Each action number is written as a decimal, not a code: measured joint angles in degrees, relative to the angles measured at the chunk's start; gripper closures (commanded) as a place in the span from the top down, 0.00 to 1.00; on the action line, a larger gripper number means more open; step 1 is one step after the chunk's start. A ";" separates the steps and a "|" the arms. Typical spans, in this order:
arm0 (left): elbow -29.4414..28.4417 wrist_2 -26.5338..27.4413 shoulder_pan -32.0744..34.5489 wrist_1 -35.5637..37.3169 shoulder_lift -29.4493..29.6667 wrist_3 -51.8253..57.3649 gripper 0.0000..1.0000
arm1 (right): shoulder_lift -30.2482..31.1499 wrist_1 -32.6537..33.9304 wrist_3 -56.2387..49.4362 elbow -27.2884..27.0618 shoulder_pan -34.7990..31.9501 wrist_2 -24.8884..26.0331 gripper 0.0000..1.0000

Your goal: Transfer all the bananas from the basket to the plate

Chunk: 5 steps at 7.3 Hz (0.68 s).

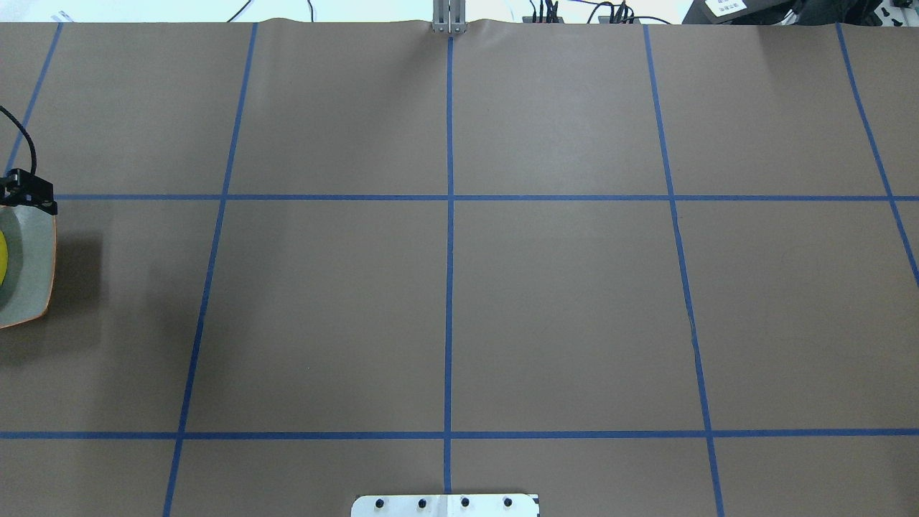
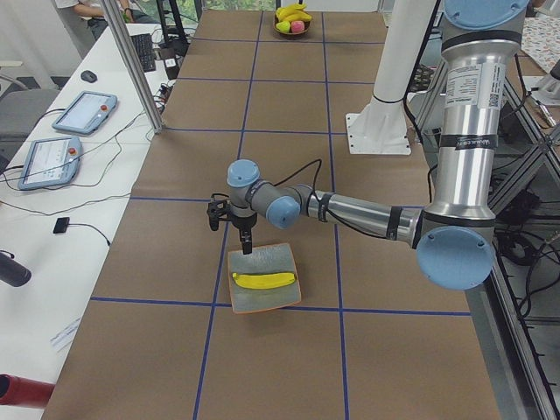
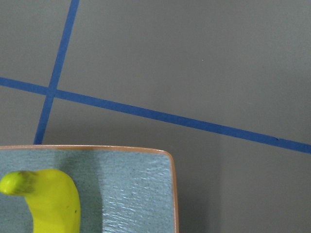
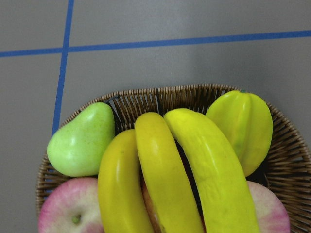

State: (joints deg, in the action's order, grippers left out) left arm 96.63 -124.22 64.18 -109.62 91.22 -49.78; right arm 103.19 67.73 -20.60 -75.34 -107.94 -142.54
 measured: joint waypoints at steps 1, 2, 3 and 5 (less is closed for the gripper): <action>0.05 0.02 -0.06 -0.02 0.00 -0.15 0.99 | -0.19 0.53 -3.05 0.87 -0.10 0.65 1.00; 0.07 0.03 -0.09 -0.02 0.01 -0.20 0.99 | -0.92 0.69 -4.95 2.21 -0.13 1.66 1.00; 0.08 0.03 -0.10 -0.03 0.01 -0.22 0.99 | -1.69 0.91 -6.24 3.10 -0.15 2.65 1.00; 0.15 0.09 -0.11 0.01 0.01 -0.23 0.99 | -2.29 1.23 -6.56 4.30 -0.12 3.59 1.00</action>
State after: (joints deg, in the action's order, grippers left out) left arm 96.78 -124.13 64.07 -109.61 91.23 -50.01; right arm 100.90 68.96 -27.16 -71.03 -108.06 -138.94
